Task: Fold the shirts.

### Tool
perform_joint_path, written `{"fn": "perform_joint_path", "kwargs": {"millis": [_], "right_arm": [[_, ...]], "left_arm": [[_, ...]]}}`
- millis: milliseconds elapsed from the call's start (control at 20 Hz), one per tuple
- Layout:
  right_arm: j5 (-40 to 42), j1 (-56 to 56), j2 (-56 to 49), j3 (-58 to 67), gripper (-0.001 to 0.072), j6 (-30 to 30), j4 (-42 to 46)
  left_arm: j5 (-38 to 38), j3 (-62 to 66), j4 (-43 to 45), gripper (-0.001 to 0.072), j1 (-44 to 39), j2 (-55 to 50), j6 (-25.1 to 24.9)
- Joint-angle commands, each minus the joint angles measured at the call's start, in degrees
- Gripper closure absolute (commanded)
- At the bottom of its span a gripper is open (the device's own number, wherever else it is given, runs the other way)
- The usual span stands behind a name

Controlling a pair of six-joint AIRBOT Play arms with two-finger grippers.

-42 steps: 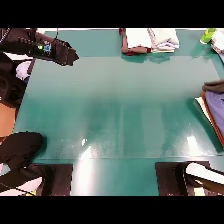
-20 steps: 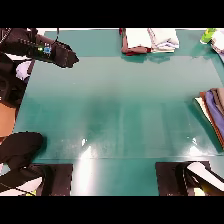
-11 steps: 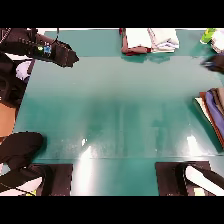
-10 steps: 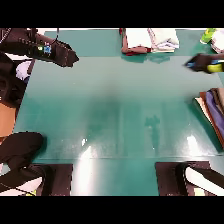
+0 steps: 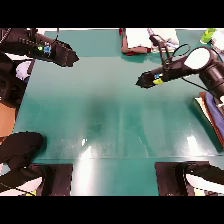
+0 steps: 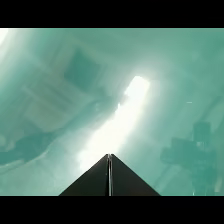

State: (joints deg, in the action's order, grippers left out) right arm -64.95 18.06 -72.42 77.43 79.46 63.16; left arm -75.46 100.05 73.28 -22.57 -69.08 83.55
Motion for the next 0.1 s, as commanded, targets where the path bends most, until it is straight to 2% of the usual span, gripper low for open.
{"fn": "perform_joint_path", "kwargs": {"millis": [0, 50], "right_arm": [[-0.2, 1.9, -0.8, 0.0, 0.0693, 0.0, -0.1], [-0.1, 1.9, -0.8, 0.0, 0.0693, 0.0, -0.1]], "left_arm": [[0.0, 0.0, 0.0, 0.0674, 0.0, 0.1, 0.0], [0.0, 0.0, 0.0, 0.0674, 0.0, 0.0, 0.0]]}}
